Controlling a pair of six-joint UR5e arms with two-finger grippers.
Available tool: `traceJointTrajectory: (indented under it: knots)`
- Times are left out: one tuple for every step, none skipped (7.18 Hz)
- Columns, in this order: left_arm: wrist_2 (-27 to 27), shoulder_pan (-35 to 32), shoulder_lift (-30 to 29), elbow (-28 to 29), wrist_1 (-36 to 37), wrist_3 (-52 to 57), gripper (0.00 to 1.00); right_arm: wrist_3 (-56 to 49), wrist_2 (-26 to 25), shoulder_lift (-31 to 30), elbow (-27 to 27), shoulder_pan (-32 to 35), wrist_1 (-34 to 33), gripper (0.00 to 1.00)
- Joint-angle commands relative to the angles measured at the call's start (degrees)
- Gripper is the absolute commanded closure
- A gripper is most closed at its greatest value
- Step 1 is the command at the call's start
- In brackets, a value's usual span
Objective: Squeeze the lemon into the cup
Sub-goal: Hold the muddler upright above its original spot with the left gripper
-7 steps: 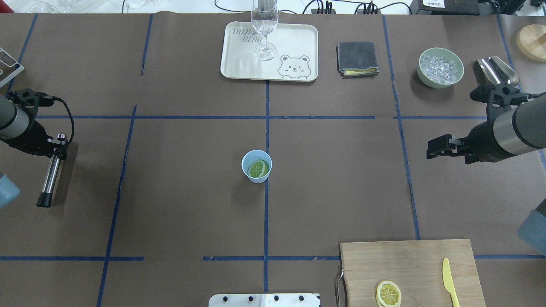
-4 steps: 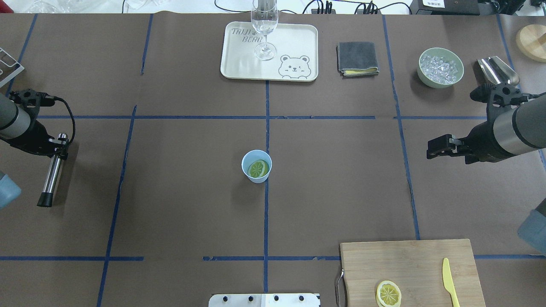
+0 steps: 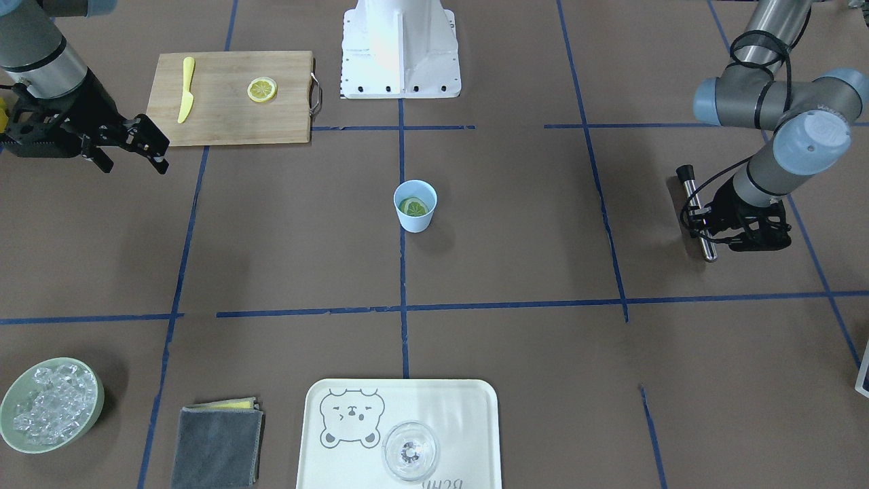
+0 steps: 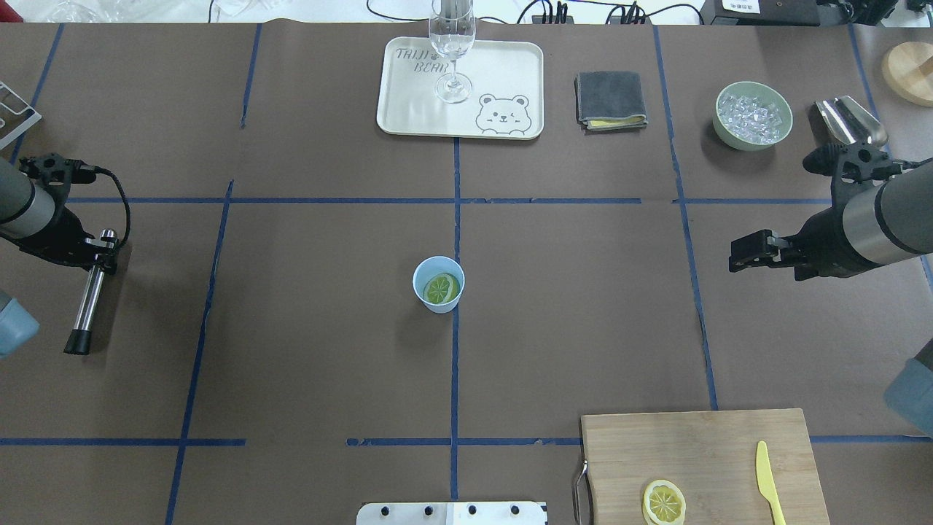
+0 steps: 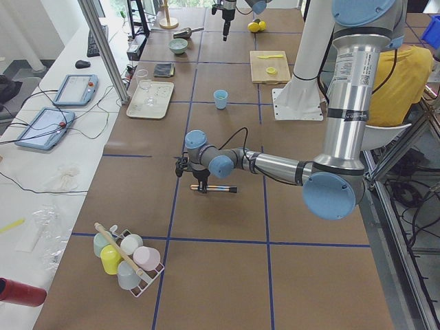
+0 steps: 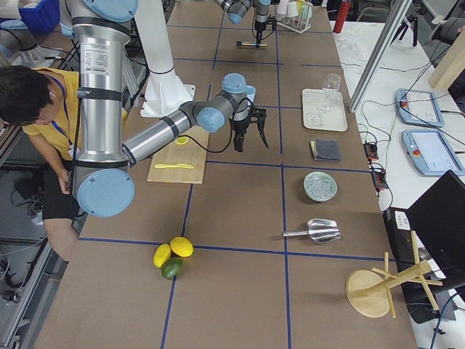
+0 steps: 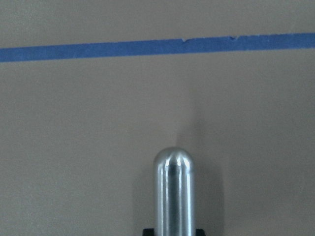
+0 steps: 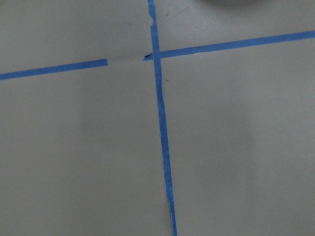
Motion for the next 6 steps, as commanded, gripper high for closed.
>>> traceJointTrajectory:
  knots:
    - [0.09, 0.06, -0.07, 0.10, 0.00, -0.03, 0.76, 0.00, 0.00, 0.09, 0.13, -0.03, -0.01, 0.00]
    - [0.09, 0.06, -0.07, 0.10, 0.00, -0.12, 0.64, 0.09, 0.00, 0.09, 0.13, -0.03, -0.01, 0.00]
    - [0.09, 0.14, -0.07, 0.18, 0.00, 0.06, 0.53, 0.09, 0.00, 0.09, 0.13, -0.03, -0.01, 0.00]
    - [0.09, 0.15, -0.07, 0.10, -0.09, 0.06, 0.40, 0.18, 0.00, 0.09, 0.22, 0.06, -0.01, 0.00]
    - [0.09, 0.15, -0.07, 0.10, -0.09, 0.06, 0.38, 0.09, 0.00, 0.09, 0.22, -0.03, -0.01, 0.00]
    - [0.09, 0.15, -0.07, 0.10, -0.09, 0.06, 0.38, 0.09, 0.09, 0.09, 0.22, -0.03, -0.01, 0.00]
